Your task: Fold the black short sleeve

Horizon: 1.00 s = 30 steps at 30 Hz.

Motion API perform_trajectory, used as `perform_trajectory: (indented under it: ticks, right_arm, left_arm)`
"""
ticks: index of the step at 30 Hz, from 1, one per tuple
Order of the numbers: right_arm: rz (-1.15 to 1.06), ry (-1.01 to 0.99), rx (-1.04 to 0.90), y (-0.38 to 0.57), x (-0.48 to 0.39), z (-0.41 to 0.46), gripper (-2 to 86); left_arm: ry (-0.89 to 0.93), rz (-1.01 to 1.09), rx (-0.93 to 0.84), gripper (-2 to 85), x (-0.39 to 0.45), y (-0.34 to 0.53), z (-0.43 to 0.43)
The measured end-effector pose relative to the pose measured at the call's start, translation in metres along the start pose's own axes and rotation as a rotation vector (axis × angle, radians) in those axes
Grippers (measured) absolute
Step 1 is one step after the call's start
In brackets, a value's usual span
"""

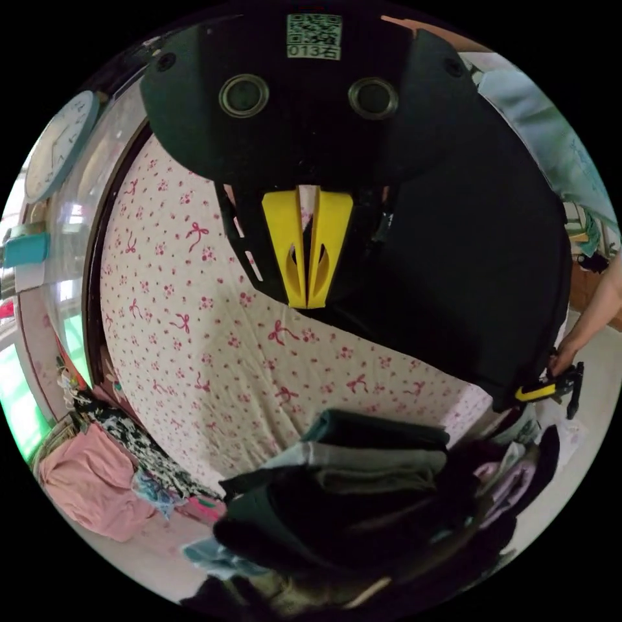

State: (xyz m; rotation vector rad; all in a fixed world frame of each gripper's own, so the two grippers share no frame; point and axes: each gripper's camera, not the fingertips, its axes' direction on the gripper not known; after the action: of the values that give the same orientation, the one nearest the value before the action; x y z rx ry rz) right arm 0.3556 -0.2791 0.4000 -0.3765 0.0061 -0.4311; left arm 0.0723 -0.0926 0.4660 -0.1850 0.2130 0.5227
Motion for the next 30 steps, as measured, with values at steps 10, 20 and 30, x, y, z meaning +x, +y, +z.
perform_trajectory:
  ticks: [10, 20, 30]
  right_arm:
    - [0.012, 0.035, 0.118, 0.029, -0.006, -0.042, -0.1]
    - [0.042, -0.049, 0.001, 0.046, -0.022, -0.023, -0.1]
    - [0.099, 0.104, 0.085, 0.129, -0.048, -0.097, 0.0]
  left_arm:
    - [-0.050, -0.024, 0.129, -0.3, 0.006, 0.021, -0.045]
    - [-0.027, -0.049, 0.005, -0.3, 0.005, 0.041, -0.022]
    - [-0.012, 0.003, 0.066, -0.3, 0.008, 0.069, -0.080]
